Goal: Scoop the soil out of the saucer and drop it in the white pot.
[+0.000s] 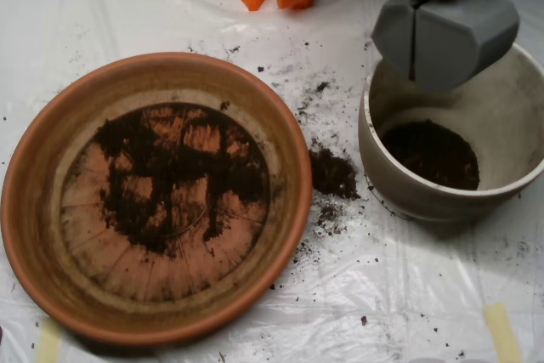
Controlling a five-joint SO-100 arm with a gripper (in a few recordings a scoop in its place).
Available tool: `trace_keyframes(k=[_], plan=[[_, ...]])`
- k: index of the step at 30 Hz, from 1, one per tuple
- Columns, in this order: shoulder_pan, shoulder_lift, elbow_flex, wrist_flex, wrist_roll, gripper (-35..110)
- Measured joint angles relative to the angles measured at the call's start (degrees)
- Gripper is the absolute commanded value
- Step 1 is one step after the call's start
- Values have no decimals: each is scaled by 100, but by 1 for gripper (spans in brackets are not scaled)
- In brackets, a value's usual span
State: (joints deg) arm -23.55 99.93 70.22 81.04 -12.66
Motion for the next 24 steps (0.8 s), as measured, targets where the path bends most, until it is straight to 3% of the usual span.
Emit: trace_keyframes(k=[3,6,16,24], plan=[[-79,-132,-105,229,26,26],[-88,-185,-88,369,-9,38],[-35,-97,246,360,202,41],[967,545,316,255,738,44]])
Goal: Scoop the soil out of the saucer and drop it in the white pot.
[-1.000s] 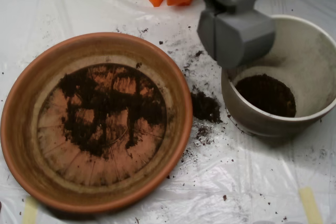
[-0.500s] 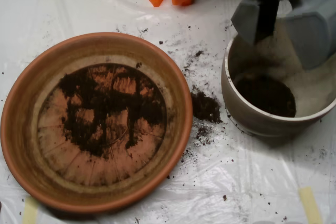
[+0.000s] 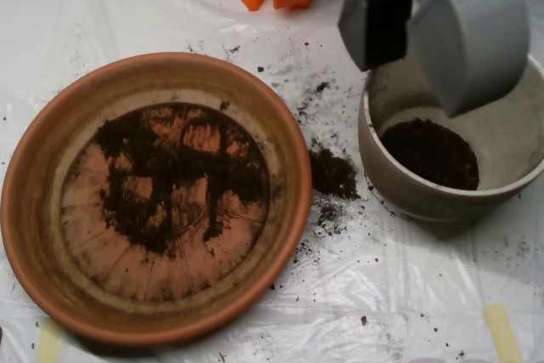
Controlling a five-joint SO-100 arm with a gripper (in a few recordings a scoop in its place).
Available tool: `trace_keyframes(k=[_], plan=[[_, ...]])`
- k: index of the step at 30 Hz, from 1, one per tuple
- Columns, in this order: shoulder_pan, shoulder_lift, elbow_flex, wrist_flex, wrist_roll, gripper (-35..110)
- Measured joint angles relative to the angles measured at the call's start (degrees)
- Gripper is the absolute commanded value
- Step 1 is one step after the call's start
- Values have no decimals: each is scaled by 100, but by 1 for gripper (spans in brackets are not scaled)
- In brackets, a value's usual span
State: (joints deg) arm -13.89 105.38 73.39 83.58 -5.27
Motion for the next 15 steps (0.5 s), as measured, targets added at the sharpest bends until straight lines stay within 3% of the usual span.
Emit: trace_keyframes(k=[6,15], plan=[[1397,483,501,-149,492,45],[3199,993,3243,-1494,325,47]])
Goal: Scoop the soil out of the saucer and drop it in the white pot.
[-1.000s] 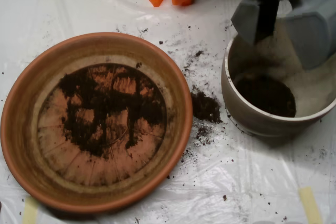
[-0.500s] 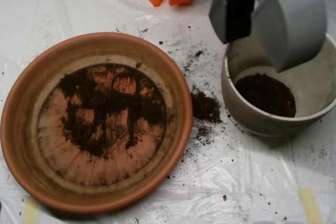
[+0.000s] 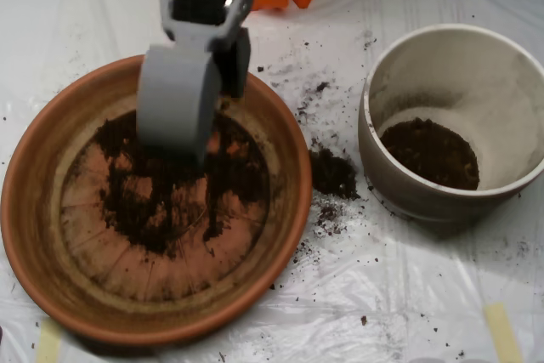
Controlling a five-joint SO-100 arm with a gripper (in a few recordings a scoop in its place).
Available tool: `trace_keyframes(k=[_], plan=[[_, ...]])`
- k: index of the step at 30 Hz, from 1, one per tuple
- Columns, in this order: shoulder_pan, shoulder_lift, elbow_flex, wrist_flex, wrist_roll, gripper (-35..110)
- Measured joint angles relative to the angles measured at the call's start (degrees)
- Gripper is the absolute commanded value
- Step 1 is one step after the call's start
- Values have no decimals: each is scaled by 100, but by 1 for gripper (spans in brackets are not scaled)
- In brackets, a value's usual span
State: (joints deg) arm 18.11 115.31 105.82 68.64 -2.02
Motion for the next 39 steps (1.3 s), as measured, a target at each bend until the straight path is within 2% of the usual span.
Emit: trace_keyframes(k=[6,14,24,35,39], plan=[[844,-413,1125,-914,-439,48],[1441,-2575,914,-1485,-721,48],[1362,-3920,-571,-1055,-800,49],[1222,-5212,-2408,185,-1099,45],[1187,-5229,-2443,237,-1178,35]])
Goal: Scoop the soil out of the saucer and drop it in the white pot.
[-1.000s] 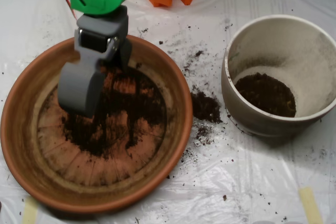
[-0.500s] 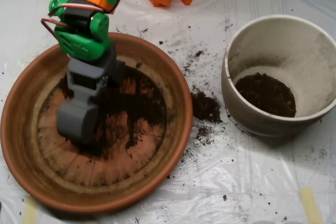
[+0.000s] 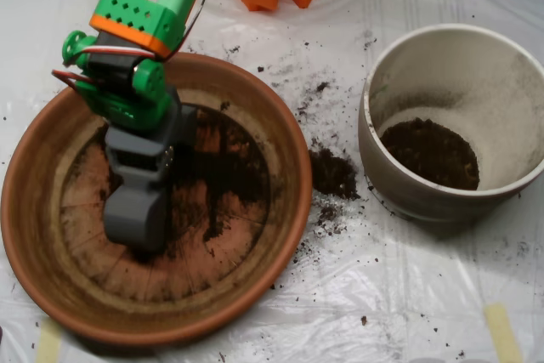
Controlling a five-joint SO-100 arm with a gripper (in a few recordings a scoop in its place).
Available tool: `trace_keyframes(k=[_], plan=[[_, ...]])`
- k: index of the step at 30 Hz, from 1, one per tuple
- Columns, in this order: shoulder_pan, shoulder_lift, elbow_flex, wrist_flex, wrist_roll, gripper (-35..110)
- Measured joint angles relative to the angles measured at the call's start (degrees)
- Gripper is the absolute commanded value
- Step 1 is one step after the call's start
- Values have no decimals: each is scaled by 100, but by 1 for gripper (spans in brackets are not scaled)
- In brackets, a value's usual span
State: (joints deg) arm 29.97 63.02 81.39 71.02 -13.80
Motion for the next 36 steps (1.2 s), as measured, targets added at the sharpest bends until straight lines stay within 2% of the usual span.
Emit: trace_keyframes(k=[2,9,26,30,32,36], plan=[[-35,0,-79,-9,18,27],[-132,492,404,-149,-149,25],[220,2118,2883,-1995,-492,15],[272,2426,3305,-2285,-562,9],[272,2646,3568,-2452,-642,1],[281,2953,3990,-2751,-615,0]])
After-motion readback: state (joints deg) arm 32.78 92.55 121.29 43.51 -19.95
